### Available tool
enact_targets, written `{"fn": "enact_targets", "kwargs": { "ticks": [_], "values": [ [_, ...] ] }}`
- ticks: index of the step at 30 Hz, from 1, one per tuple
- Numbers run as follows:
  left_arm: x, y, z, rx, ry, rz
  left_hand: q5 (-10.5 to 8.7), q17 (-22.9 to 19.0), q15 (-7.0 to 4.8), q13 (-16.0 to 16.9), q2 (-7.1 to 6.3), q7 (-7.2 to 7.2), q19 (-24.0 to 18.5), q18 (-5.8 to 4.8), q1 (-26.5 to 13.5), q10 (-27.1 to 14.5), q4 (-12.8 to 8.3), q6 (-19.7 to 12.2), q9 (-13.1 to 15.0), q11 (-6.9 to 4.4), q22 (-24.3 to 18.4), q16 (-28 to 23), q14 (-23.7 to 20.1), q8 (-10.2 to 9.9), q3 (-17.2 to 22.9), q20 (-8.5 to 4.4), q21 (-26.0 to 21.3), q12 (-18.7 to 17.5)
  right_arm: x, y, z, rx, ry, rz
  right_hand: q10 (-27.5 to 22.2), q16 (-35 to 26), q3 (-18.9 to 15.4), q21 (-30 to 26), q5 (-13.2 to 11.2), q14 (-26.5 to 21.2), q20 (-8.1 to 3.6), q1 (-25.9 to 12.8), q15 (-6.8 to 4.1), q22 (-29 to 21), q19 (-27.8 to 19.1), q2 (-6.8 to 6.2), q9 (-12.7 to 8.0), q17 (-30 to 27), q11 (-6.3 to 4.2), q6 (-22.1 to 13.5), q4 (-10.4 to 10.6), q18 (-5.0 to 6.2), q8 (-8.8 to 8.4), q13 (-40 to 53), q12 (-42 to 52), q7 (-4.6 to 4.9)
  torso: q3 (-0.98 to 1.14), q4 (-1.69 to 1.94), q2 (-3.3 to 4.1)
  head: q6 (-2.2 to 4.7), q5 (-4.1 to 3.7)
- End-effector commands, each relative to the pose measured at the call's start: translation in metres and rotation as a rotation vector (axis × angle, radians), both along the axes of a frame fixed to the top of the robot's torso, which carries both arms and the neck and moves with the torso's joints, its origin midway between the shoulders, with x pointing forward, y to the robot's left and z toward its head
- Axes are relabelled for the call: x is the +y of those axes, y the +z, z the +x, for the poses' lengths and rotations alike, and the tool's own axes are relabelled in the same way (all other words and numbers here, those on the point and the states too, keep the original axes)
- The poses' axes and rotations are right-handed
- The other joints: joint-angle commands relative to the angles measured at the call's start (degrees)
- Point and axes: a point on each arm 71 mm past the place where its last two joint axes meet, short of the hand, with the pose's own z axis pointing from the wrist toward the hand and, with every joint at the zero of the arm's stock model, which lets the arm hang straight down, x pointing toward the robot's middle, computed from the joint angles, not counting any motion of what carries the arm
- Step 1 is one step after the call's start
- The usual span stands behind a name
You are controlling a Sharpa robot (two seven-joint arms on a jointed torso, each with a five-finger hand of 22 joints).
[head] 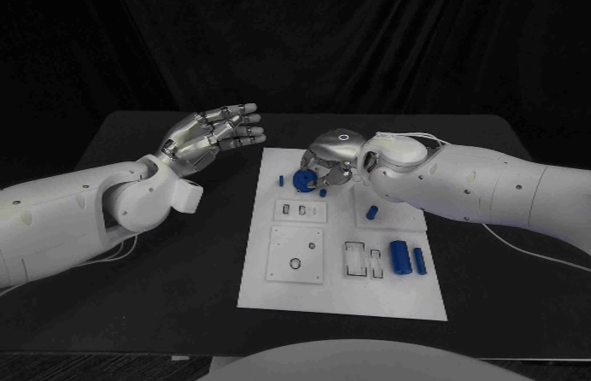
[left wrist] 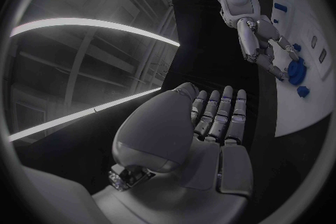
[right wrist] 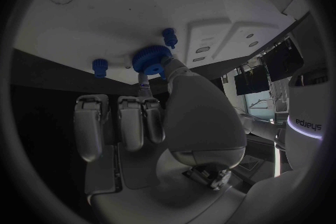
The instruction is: Assemble the parts on the task board
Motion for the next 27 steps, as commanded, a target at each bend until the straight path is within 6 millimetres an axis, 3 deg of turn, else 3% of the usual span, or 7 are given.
{"fn": "enact_targets", "kwargs": {
  "ticks": [1,27],
  "values": [
    [-0.001,0.001,-0.001,-0.003,-0.01,-0.016,0.25,0.0,0.01,0.0,-0.66,2.43,-0.5,-0.34,0.1,-0.4,0.1,-0.3,0.0,0.16,-0.1,0.4,-0.5,-0.4,0.5,0.02,-0.4,0.2,0.001,0.003,-0.002,-0.048,0.023,0.037,6.1,0.1,-0.1,0.2,0.4,6.1,-0.42,0.4,-0.51,15.1,6.2,0.42,1.2,15.1,-0.23,0.1,-0.4,-0.92,0.35,15.1,0.1,-0.04,-0.04,-0.02,-0.02,0.16,0.09],
    [0.0,0.0,0.0,0.004,-0.014,-0.011,0.25,0.0,0.04,0.0,-0.68,2.43,-0.6,-0.36,0.1,-0.4,0.0,-0.4,0.0,0.19,-0.1,0.4,-0.5,-0.4,0.6,0.03,-0.4,0.2,-0.011,0.023,0.001,-0.138,-0.006,0.105,6.1,0.1,-0.1,0.2,3.4,6.1,-0.29,-0.7,-0.31,15.1,6.2,0.2,2.5,15.1,0.06,-0.7,0.0,-0.92,0.78,15.1,0.1,0.35,0.03,-0.02,-0.06,0.21,-0.14]
  ]
}}
